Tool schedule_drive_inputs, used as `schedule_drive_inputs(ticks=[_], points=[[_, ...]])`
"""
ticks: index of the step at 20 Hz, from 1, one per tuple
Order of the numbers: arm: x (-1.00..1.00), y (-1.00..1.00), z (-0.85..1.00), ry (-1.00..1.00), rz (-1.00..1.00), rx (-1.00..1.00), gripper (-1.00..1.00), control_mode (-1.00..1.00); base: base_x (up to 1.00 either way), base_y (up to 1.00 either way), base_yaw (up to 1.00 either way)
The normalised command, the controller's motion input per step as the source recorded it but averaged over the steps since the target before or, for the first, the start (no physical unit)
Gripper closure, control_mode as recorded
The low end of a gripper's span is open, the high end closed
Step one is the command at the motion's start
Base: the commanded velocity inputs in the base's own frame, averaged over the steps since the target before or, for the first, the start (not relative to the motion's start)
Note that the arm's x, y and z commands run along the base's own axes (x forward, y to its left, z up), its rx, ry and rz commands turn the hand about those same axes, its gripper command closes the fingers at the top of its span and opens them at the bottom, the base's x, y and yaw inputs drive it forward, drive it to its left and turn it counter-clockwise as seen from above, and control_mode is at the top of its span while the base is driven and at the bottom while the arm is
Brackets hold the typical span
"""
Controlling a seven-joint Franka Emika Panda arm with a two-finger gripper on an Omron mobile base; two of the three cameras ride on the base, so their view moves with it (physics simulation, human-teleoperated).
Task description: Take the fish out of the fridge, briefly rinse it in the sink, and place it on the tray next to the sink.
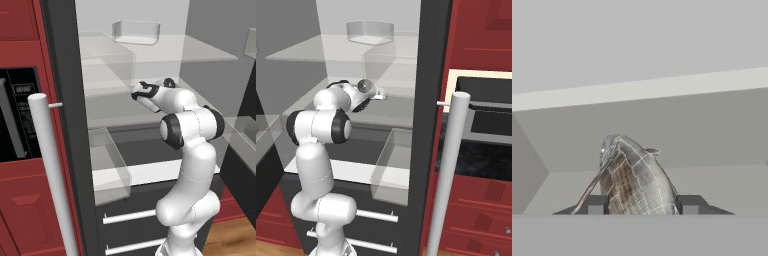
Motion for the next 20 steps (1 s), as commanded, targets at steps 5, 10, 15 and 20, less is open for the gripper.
schedule_drive_inputs(ticks=[5, 10, 15, 20], points=[[0.00, 0.00, -0.05, 0.00, 0.00, 0.00, 1.00, -1.00, 0.00, 0.00, 0.00], [-0.63, -0.08, 0.31, -0.11, 0.00, 0.00, 1.00, -1.00, 0.00, 0.00, 0.00], [-0.75, -0.13, 0.50, -0.06, -0.02, 0.00, 1.00, -1.00, 0.00, 0.00, 0.00], [-0.94, -0.43, 0.21, -0.02, -0.02, 0.02, 1.00, -1.00, 0.00, 0.00, 0.00]])
